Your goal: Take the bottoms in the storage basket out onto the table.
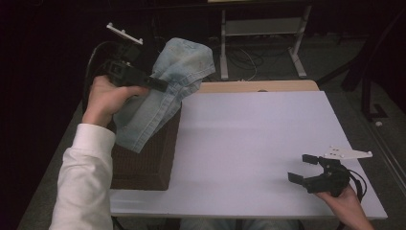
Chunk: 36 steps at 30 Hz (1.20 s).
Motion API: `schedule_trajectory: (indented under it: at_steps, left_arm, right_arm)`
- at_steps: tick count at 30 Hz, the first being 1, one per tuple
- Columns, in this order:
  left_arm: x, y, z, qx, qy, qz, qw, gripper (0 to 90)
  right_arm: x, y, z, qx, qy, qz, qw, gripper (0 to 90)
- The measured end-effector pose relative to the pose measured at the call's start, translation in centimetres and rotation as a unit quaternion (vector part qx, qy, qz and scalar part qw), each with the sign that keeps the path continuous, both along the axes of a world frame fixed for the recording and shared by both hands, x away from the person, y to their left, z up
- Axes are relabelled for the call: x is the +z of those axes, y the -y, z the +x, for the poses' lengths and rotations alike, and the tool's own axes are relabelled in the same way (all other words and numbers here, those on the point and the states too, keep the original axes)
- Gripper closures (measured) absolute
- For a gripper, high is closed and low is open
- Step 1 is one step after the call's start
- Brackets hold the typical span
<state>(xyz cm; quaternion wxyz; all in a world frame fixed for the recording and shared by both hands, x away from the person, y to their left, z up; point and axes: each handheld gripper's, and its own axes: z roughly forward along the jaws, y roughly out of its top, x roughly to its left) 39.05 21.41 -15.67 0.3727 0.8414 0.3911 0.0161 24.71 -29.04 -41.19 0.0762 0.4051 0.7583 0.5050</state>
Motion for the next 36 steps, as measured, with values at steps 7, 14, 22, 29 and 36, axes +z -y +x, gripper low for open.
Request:
schedule_trajectory:
  at_steps: [7,14,22,29,36]
  left_arm:
    - [-0.6,2.0,0.6,-0.017,-0.003,-0.009,0.9998,65.8]
    - [-0.9,3.9,1.1,-0.032,-0.003,-0.019,0.9993,65.8]
    - [-1.5,5.1,1.5,-0.042,-0.005,-0.027,0.9987,65.6]
    - [-2.3,6.2,1.8,-0.052,-0.007,-0.032,0.9981,65.6]
    - [-3.1,7.5,2.1,-0.063,-0.014,-0.038,0.9972,65.5]
  right_arm:
    - [0.0,0.0,0.0,0.0,0.0,0.0,1.0,0.0]
    - [0.0,0.0,0.0,0.002,-0.001,-0.001,1.0,0.0]
    - [0.0,0.0,0.0,0.003,0.0,-0.001,1.0,0.0]
    - [0.0,0.0,0.0,0.003,0.0,0.0,1.0,0.0]
    - [0.0,0.0,-0.1,0.003,-0.001,0.001,1.0,0.0]
